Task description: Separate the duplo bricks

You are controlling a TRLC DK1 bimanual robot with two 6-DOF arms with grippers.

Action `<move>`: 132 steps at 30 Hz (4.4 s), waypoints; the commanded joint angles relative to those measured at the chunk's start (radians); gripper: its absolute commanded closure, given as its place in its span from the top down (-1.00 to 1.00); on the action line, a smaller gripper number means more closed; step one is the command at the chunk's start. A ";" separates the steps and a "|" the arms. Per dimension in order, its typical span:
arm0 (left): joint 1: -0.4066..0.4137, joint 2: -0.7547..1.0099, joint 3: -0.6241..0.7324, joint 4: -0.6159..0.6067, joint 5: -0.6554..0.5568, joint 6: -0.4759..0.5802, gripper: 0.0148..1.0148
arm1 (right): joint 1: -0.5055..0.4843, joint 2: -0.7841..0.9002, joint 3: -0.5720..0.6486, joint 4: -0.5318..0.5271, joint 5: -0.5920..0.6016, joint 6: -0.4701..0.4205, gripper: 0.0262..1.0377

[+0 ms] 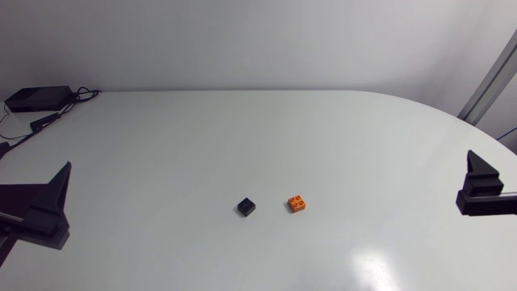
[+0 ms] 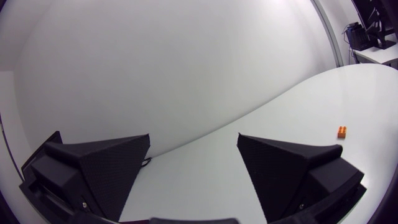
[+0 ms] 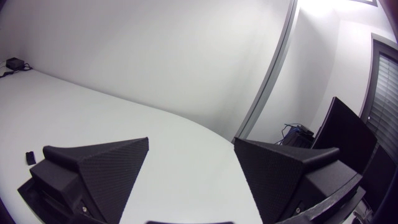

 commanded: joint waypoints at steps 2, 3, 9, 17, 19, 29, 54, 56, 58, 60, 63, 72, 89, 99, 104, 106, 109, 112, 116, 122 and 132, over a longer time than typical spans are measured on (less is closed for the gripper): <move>0.016 -0.021 -0.056 0.057 -0.008 0.016 0.94 | -0.001 -0.065 -0.085 0.055 0.003 -0.033 0.92; 0.019 -0.021 -0.062 0.066 -0.008 0.012 0.94 | -0.007 -0.078 -0.096 0.070 -0.002 -0.031 0.92; 0.015 -0.021 -0.092 0.071 -0.009 0.012 0.94 | -0.013 -0.137 -0.160 0.112 -0.039 -0.022 0.92; 0.016 -0.021 -0.177 0.160 -0.008 0.028 0.94 | -0.001 -0.180 -0.205 0.129 -0.071 -0.028 0.92; 0.001 -0.021 -0.207 0.178 -0.008 0.031 0.94 | 0.003 -0.190 -0.228 0.150 -0.073 -0.037 0.92; -0.005 -0.021 -0.314 0.295 -0.008 0.045 0.94 | 0.034 -0.213 -0.340 0.262 -0.079 -0.076 0.92; -0.016 -0.019 -0.331 0.306 0.025 0.074 0.94 | 0.083 -0.213 -0.458 0.310 -0.102 -0.022 0.92; -0.012 -0.021 -0.332 0.312 0.025 0.079 0.94 | 0.082 -0.213 -0.456 0.299 -0.102 -0.013 0.92; -0.013 -0.019 -0.332 0.307 0.025 0.081 0.94 | 0.082 -0.213 -0.456 0.299 -0.102 -0.013 0.92; -0.012 -0.019 -0.331 0.301 0.026 0.079 0.94 | 0.082 -0.213 -0.456 0.299 -0.102 -0.013 0.92; -0.005 -0.019 -0.328 0.297 0.028 0.079 0.94 | 0.082 -0.213 -0.455 0.297 -0.102 -0.013 0.92; 0.031 -0.019 -0.332 0.304 0.029 0.096 0.94 | -0.162 -0.213 -0.455 0.288 -0.125 0.004 0.92; 0.176 -0.019 -0.351 0.333 0.029 -0.202 0.94 | -0.291 -0.213 -0.455 0.288 -0.125 0.056 0.92; 0.166 -0.018 -0.351 0.330 0.034 -0.344 0.94 | -0.285 -0.215 -0.455 0.290 -0.123 0.067 0.92; 0.162 -0.018 -0.351 0.329 0.034 -0.344 0.94 | -0.279 -0.215 -0.455 0.290 -0.125 0.107 0.92; 0.163 -0.018 -0.351 0.330 0.034 -0.344 0.94 | -0.271 -0.215 -0.455 0.290 -0.125 0.114 0.92; 0.159 -0.018 -0.351 0.329 0.037 -0.344 0.94 | -0.259 -0.215 -0.455 0.290 -0.125 0.139 0.92; 0.150 -0.018 -0.351 0.329 0.037 -0.344 0.94 | -0.253 -0.215 -0.455 0.290 -0.123 0.183 0.92; 0.150 -0.018 -0.351 0.329 0.037 -0.341 0.94 | -0.250 -0.215 -0.453 0.282 -0.123 0.193 0.92; 0.151 -0.018 -0.351 0.329 0.037 -0.341 0.94 | -0.224 -0.212 -0.447 0.241 -0.214 0.190 0.92; 0.160 -0.018 -0.351 0.329 0.037 -0.332 0.94 | -0.181 -0.215 -0.446 0.216 -0.329 0.194 0.92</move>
